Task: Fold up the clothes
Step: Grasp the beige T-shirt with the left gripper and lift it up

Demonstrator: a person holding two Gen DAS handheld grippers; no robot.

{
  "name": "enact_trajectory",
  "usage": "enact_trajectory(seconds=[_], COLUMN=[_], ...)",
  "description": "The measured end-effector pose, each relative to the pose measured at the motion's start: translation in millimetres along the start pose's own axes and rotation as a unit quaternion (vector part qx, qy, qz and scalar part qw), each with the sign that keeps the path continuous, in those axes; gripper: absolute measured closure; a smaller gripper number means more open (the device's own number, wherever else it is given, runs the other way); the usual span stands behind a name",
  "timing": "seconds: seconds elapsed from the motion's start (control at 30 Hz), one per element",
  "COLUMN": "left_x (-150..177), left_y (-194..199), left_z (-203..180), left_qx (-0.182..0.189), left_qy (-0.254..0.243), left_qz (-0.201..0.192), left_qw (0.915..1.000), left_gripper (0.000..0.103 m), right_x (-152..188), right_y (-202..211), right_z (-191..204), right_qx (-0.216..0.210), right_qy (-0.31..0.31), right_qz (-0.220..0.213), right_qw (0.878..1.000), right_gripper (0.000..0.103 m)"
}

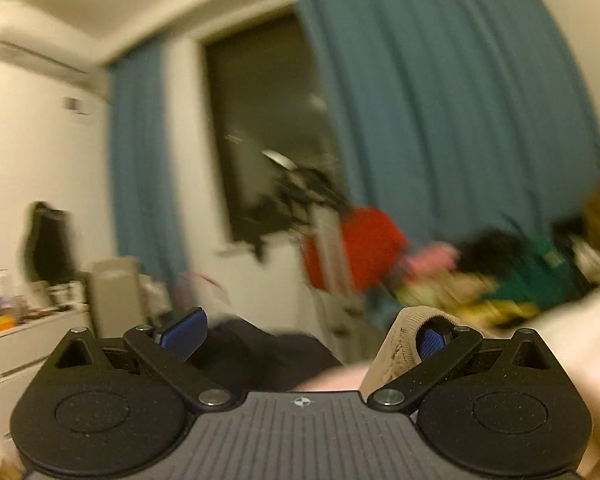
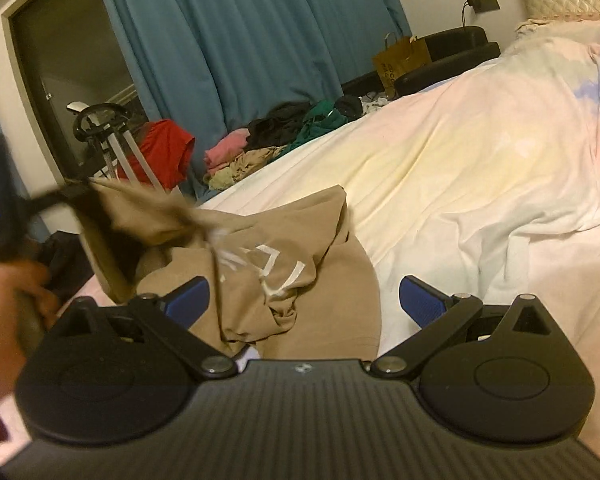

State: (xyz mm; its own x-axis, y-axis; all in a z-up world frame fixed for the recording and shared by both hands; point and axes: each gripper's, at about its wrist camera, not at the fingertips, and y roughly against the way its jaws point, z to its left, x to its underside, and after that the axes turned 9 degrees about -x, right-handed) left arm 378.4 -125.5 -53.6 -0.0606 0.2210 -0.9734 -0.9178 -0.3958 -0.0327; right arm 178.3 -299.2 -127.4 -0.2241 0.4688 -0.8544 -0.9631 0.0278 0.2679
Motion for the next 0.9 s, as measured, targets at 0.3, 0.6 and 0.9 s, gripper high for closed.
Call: enact_trajectory(seconds=[0.3, 0.6, 0.9], left_x=[-47, -60, -27], left_y=[99, 238, 310], left_z=[101, 204, 289], left_qx=[-0.001, 0.005, 0.019], left_qy=[-0.028, 0.001, 0.065], left_qz=[-0.076, -0.094, -0.062], left_qw=[0.9967, 0.9955, 0.9958], left_gripper=[0.000, 0.000, 0.000], right_x=[-1, -12, -7], right_y=[12, 73, 110], right_z=[7, 23, 32], right_qx=[-0.016, -0.066, -0.211], right_qy=[0.014, 0.062, -0.026], right_qz=[-0.026, -0.063, 0.097], right_qw=[0.999, 0.994, 0.972], right_gripper=[0.000, 0.000, 0.000])
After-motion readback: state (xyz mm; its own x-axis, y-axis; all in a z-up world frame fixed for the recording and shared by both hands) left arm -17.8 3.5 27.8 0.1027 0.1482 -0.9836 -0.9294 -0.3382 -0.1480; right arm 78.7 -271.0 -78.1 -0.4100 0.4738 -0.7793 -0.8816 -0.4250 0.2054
